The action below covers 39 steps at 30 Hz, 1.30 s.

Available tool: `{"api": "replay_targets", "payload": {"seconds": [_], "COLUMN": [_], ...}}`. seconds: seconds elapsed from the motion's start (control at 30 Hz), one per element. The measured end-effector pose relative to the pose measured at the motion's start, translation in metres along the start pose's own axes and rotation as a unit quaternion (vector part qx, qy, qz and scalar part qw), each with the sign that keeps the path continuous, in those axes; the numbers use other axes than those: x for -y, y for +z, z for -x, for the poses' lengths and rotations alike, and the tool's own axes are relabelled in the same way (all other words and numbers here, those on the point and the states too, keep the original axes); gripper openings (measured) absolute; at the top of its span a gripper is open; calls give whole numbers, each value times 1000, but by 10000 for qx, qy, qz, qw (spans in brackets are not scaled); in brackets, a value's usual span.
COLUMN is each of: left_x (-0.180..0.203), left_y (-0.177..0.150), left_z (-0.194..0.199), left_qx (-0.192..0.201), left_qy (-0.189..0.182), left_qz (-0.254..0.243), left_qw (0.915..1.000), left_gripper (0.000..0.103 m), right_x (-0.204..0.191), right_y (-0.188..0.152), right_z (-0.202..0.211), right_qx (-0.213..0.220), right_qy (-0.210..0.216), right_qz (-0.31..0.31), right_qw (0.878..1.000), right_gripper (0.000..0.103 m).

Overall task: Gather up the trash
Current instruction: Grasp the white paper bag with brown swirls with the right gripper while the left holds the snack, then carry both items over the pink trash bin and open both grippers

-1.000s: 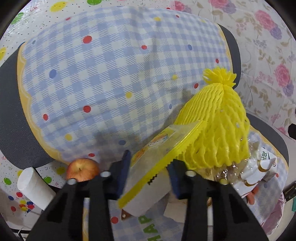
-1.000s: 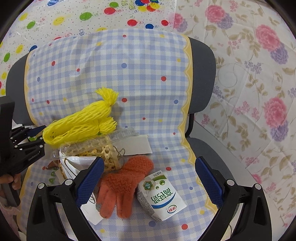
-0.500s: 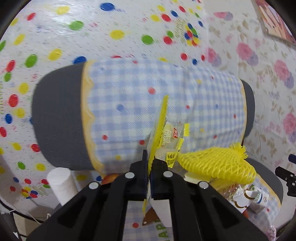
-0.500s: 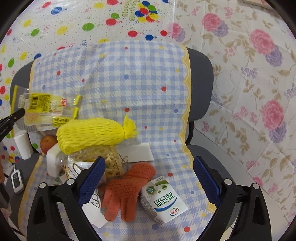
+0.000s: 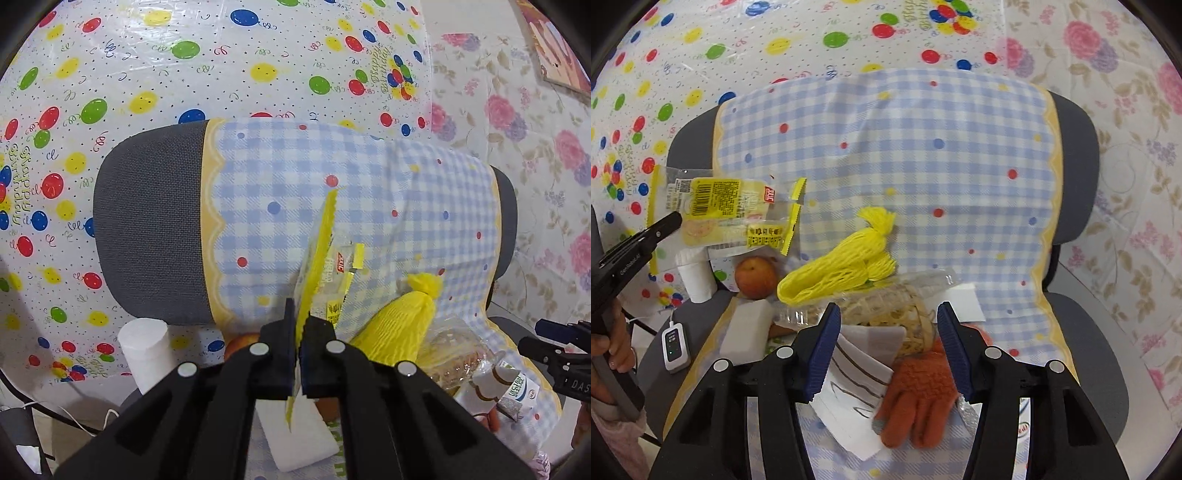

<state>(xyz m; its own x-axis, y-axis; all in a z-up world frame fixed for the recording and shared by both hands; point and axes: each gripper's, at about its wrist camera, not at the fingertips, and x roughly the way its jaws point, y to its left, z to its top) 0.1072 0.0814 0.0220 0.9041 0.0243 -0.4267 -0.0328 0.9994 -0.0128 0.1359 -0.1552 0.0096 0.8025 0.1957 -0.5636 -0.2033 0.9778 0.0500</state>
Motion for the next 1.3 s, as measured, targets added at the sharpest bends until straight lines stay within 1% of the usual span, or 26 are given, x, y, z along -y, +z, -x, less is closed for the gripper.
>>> {"api": "replay_targets", "payload": {"seconds": [0.1, 0.2, 0.3, 0.33, 0.4, 0.53, 0.6, 0.7, 0.73, 0.77, 0.8, 0.83, 0.87, 0.93, 1.03, 1.1, 1.27, 1.3], "left_x": [-4, -6, -4, -3, -2, 2, 5, 6, 6, 6, 6, 5, 5, 6, 8, 12, 27, 32], "left_y": [-2, -8, -18, -21, -27, -34, -35, -37, -38, -38, -38, -38, -39, -39, -36, -32, -16, -12], "left_z": [-3, -8, -8, -8, -6, -2, -1, 2, 3, 5, 7, 9, 11, 14, 19, 25, 55, 64], "left_qx": [-24, -133, -218, -246, -295, -313, -337, -377, -375, -375, -380, -378, -371, -349, -305, -209, 171, 266], "left_qy": [42, 8, -65, -94, -176, -223, -198, -166, -143, -116, -99, -89, -76, -62, -97, -170, -425, -561], "left_qz": [-16, 24, 31, 44, 98, 117, 103, 112, 105, 98, 105, 110, 103, 79, 92, 84, -63, -80], "left_qw": [10000, 9999, 9997, 9996, 9994, 9992, 9992, 9991, 9991, 9992, 9992, 9992, 9992, 9993, 9994, 9996, 9989, 9980], "left_gripper": [0, 0, 0, 0, 0, 0, 0, 0, 0, 0, 0, 0, 0, 0, 0, 0, 0, 0], "right_x": [-8, -7, 2, 5, 11, 11, 6, 1, -1, -2, -3, -3, -3, -3, -2, 1, 12, 15], "right_y": [7, 6, -5, -10, -22, -38, -41, -40, -39, -39, -40, -40, -41, -40, -33, -29, -25, -25], "right_z": [-7, -8, -5, -4, 1, 1, -9, -23, -27, -32, -34, -34, -31, -21, 2, 15, 54, 63], "right_qx": [-34, -14, -45, -69, -107, -197, -248, -269, -272, -312, -372, -391, -373, -251, 10, 126, 451, 528], "right_qy": [4, 0, 99, 144, 252, 488, 656, 699, 707, 720, 755, 827, 893, 902, 621, 453, 76, 11], "right_qz": [86, 41, -107, -144, -201, -107, 4, 129, 179, 223, 248, 242, 240, 301, 441, 477, 474, 446], "right_qw": [10000, 10000, 9999, 9998, 9994, 9986, 9975, 9971, 9970, 9967, 9961, 9955, 9950, 9951, 9971, 9978, 9978, 9976], "right_gripper": [40, 39, 41, 49, 60, 62, 62, 61, 58, 52, 32, 10, 3, 2, 1, 1, 1, 1]}}
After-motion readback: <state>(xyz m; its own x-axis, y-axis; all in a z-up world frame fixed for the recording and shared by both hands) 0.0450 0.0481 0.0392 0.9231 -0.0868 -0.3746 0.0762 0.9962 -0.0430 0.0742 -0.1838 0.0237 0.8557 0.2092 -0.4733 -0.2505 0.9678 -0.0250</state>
